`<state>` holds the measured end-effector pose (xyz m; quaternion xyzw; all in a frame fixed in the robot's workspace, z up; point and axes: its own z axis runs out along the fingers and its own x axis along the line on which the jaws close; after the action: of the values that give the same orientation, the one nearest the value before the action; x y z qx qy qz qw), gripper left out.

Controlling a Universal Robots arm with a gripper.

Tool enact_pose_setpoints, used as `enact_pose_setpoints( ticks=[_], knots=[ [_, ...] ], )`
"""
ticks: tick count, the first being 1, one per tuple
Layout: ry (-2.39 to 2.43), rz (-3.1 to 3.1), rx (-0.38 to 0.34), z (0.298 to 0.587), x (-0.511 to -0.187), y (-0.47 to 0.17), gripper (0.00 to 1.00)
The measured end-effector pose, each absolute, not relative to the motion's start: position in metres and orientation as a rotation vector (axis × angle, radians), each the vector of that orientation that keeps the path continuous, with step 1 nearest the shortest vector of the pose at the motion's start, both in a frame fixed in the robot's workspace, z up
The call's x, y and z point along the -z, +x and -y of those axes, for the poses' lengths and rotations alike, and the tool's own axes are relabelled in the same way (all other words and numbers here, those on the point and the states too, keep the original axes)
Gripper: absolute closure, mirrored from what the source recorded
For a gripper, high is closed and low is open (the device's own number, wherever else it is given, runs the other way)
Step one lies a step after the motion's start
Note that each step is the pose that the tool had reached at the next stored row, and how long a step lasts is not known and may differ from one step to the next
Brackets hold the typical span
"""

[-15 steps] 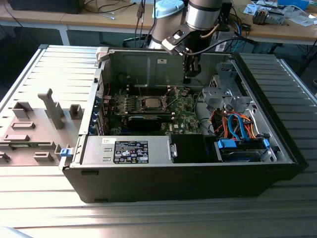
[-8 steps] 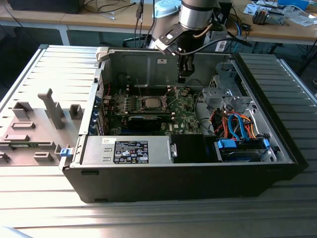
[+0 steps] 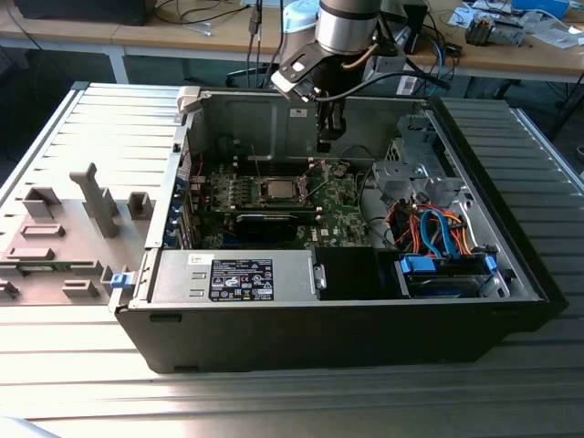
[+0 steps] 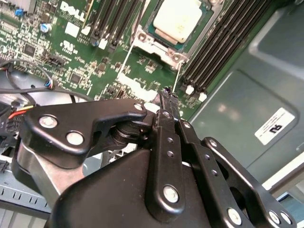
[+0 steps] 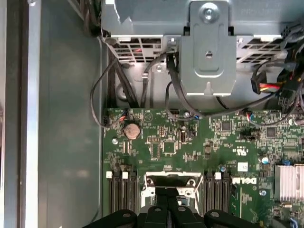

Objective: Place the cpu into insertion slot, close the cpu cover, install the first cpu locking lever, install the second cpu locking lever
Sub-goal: 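Close the cpu cover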

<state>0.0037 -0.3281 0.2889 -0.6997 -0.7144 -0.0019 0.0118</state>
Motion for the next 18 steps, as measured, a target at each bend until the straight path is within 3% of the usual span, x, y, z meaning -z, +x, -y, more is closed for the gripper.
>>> enact_pose_setpoints(
  ticks=[18],
  knots=[
    [-2.179,2.225,0.011,0.328,-0.289,-0.021,0.89]
  ],
)
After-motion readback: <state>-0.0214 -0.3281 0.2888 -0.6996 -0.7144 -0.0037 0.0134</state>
